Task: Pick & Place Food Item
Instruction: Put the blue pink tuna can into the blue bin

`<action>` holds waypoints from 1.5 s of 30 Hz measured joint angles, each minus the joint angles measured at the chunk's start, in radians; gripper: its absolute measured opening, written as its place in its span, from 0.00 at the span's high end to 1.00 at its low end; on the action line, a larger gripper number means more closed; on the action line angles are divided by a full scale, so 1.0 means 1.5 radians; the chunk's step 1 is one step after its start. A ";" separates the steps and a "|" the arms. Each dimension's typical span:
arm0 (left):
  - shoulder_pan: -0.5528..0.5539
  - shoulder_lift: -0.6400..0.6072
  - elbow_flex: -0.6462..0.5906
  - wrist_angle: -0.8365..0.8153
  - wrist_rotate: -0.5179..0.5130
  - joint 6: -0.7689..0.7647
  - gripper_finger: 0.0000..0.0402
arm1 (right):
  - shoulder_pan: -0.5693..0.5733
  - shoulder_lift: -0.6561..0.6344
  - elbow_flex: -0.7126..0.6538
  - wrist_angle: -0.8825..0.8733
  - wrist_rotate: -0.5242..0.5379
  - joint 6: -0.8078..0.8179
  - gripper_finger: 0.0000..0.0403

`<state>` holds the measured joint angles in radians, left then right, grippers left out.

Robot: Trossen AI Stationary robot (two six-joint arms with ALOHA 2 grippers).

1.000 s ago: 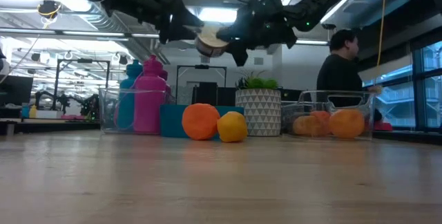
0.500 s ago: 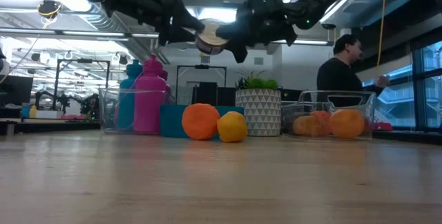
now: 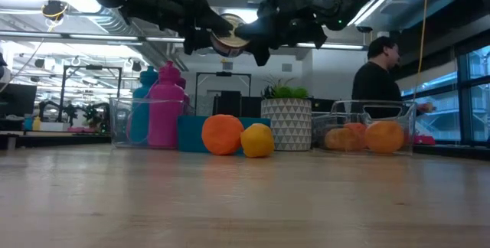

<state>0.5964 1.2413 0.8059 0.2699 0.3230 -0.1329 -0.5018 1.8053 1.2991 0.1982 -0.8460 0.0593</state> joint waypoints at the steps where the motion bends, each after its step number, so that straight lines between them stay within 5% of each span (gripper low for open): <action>1: 0.000 0.001 0.000 0.000 0.000 0.000 0.41 | 0.000 0.000 0.000 0.000 0.003 0.000 0.52; 6: 0.000 0.001 0.000 0.009 0.000 -0.010 0.57 | 0.000 0.000 0.000 0.007 0.004 -0.009 0.52; 14: 0.001 0.002 0.012 -0.006 0.006 0.002 0.58 | 0.000 -0.002 0.000 0.007 0.016 -0.009 0.51; 22: 0.001 0.002 0.034 -0.022 -0.007 0.057 0.58 | -0.012 -0.002 0.026 -0.032 0.026 0.051 0.16; 27: 0.002 0.003 0.042 -0.069 -0.019 0.074 0.58 | -0.031 -0.037 0.041 -0.058 0.021 0.033 0.05; 37: 0.061 0.005 0.048 -0.127 -0.009 0.076 0.58 | -0.027 -0.165 0.041 -0.289 0.185 -0.120 0.05; 45: 0.097 0.129 0.213 -0.327 0.009 0.153 0.58 | 0.008 -0.198 0.041 -0.371 0.243 -0.144 0.05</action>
<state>0.7425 1.4352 1.1254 -0.2204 0.3370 0.0964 -0.4902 1.5090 1.3601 -0.3581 -0.4820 -0.1571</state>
